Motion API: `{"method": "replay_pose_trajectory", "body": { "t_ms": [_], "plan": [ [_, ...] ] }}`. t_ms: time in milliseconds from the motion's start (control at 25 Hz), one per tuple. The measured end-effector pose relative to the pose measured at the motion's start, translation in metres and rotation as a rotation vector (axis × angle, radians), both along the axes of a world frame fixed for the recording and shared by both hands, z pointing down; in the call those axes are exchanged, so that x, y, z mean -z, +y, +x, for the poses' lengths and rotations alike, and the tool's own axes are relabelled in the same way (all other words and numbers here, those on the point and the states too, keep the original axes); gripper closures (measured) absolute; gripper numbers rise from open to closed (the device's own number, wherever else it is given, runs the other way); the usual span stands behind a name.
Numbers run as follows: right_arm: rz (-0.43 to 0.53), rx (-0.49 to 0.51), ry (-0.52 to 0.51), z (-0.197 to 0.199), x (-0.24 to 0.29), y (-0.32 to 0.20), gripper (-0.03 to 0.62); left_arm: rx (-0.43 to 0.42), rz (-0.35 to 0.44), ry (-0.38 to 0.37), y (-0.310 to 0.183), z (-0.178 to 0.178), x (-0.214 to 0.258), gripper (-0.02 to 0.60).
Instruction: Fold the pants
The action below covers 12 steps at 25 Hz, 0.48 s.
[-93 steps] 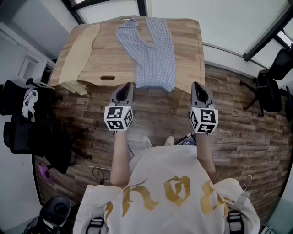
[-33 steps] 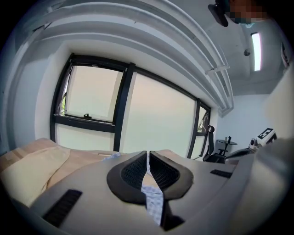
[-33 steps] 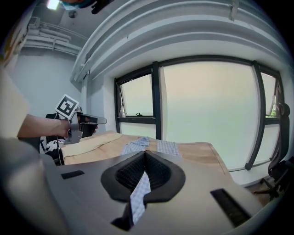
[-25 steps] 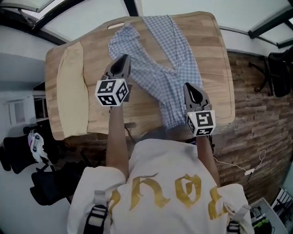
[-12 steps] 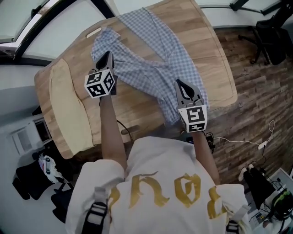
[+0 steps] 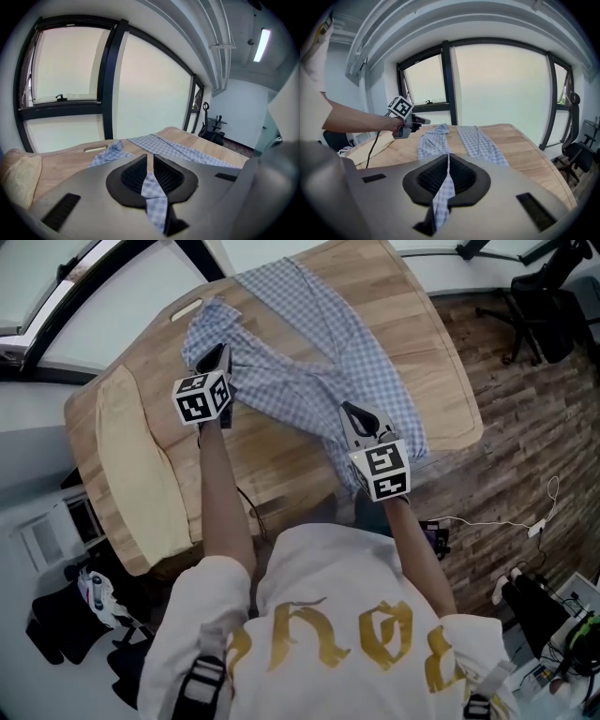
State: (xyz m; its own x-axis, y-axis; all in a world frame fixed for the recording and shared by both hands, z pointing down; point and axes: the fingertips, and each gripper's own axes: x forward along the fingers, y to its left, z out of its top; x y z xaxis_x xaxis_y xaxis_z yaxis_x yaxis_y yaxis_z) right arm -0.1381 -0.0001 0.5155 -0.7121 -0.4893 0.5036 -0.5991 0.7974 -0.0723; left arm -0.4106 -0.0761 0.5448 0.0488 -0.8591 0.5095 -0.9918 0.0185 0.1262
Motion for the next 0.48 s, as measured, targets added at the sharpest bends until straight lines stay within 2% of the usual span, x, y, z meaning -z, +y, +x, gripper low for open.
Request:
{"method": "replay_pose_trajectory", "body": {
  "t_ms": [120, 240, 320, 480],
  "plan": [
    [-0.028, 0.069, 0.033, -0.008, -0.015, 0.014, 0.568, -0.011, -0.010, -0.022, -0.004, -0.008, -0.007, 0.531],
    [-0.067, 0.091, 0.051, -0.012, -0.032, 0.022, 0.507, -0.022, -0.055, -0.034, -0.007, -0.016, -0.018, 0.531],
    [-0.091, 0.101, 0.055, -0.015, -0.042, 0.025, 0.502, -0.036, -0.090, -0.039, -0.008, -0.021, -0.026, 0.525],
    [-0.108, 0.159, 0.083, -0.019, -0.057, 0.032, 0.480, -0.106, -0.195, -0.059, -0.016, -0.026, -0.045, 0.425]
  ]
}}
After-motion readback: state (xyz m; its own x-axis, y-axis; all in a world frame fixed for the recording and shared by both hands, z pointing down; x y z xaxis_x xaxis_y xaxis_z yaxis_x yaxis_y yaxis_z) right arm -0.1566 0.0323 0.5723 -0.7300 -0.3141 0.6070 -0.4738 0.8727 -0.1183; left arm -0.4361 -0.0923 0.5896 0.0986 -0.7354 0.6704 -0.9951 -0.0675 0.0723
